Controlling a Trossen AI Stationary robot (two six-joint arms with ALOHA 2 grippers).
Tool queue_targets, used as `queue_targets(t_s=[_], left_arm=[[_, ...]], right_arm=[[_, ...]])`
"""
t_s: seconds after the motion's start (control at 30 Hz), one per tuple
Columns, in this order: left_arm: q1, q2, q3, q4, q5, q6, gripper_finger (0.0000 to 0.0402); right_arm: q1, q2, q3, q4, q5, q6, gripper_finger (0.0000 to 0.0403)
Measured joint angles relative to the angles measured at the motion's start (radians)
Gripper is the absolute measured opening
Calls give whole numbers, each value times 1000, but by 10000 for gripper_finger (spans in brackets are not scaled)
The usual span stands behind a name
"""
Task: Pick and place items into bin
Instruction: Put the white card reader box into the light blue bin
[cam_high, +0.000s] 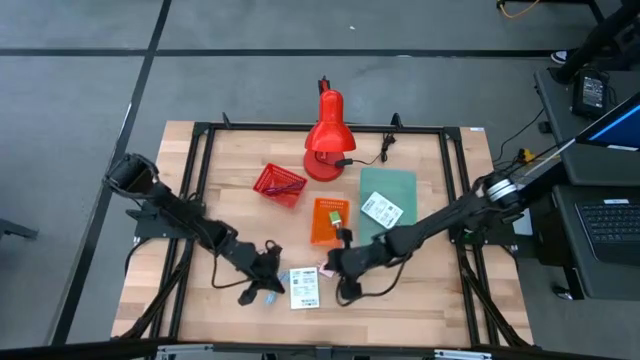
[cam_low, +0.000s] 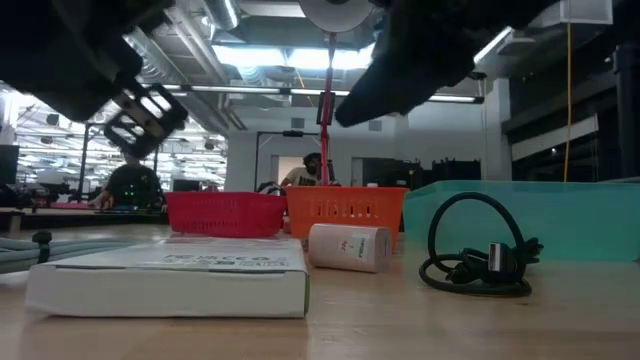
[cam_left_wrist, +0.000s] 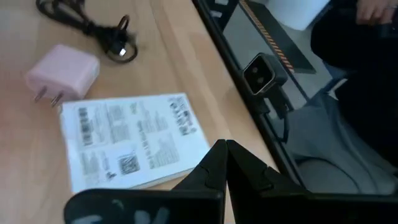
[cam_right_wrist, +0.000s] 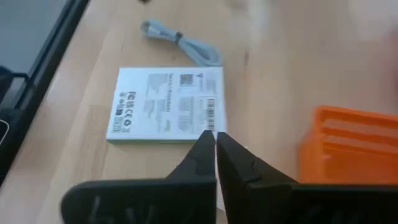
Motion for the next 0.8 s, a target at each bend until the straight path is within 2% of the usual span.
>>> queue_targets(t_s=[0.13,0.23,0.5,0.6,0.8], left_arm=[[-90,0,33,-18,-135,14,3],[-143,0,63,-98,-242,10,2],[-225,0,87,-268,-476,-158,3],[-236,1,87,-268,-508,-194,2],[-238,1,87,-260,-509,-202,7]], right_arm=[[21,82,120,-68,-3,1,0],[32,134,181,-83,-33,6,0],[44,215,239,-117,-44,88,0],[44,232,240,-110,-44,113,0],[46,288,240,-85,-43,113,0]])
